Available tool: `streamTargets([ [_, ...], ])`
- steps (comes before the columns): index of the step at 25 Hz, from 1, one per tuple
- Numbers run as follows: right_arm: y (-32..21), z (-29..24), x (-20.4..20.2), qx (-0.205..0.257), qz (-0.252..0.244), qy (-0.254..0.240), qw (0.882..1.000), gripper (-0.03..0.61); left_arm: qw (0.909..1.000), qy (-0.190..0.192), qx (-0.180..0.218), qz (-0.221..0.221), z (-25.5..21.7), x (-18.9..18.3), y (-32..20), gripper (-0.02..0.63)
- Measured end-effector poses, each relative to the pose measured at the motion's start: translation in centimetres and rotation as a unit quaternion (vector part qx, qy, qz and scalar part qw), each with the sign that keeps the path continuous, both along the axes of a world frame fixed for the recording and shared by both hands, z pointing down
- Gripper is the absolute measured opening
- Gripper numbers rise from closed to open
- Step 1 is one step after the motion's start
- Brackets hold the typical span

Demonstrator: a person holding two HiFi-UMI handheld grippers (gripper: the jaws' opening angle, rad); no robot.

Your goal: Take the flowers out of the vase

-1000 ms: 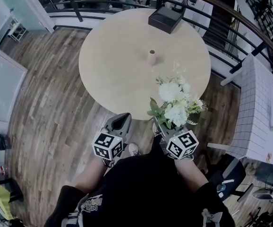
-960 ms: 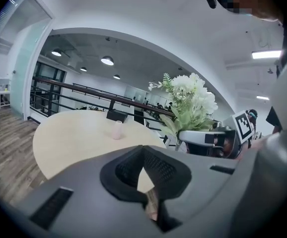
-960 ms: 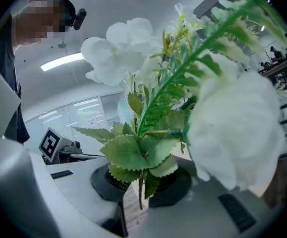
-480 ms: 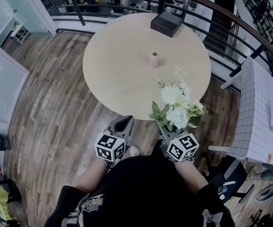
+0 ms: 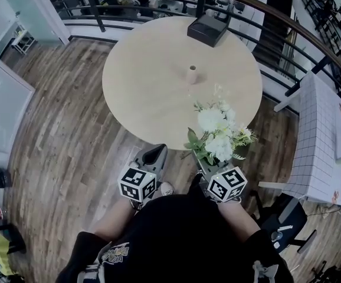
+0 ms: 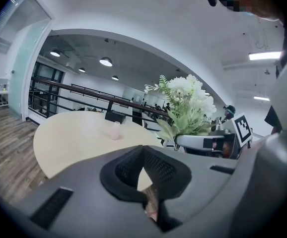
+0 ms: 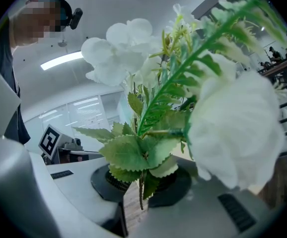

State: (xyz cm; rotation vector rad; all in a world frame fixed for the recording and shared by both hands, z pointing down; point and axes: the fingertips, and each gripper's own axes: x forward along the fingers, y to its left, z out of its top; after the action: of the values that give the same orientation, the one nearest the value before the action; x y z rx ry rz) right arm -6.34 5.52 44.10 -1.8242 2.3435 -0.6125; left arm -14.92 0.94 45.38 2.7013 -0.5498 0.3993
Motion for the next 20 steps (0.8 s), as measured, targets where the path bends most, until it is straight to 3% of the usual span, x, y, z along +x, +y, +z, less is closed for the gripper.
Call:
streamTargets([
  [20, -0.8, -0.14, 0.0, -0.001, -0.005, 0.003, 1.0, 0.071, 1.0, 0.002, 0.005, 0.003, -0.18, -0.01, -0.19, 0.006],
])
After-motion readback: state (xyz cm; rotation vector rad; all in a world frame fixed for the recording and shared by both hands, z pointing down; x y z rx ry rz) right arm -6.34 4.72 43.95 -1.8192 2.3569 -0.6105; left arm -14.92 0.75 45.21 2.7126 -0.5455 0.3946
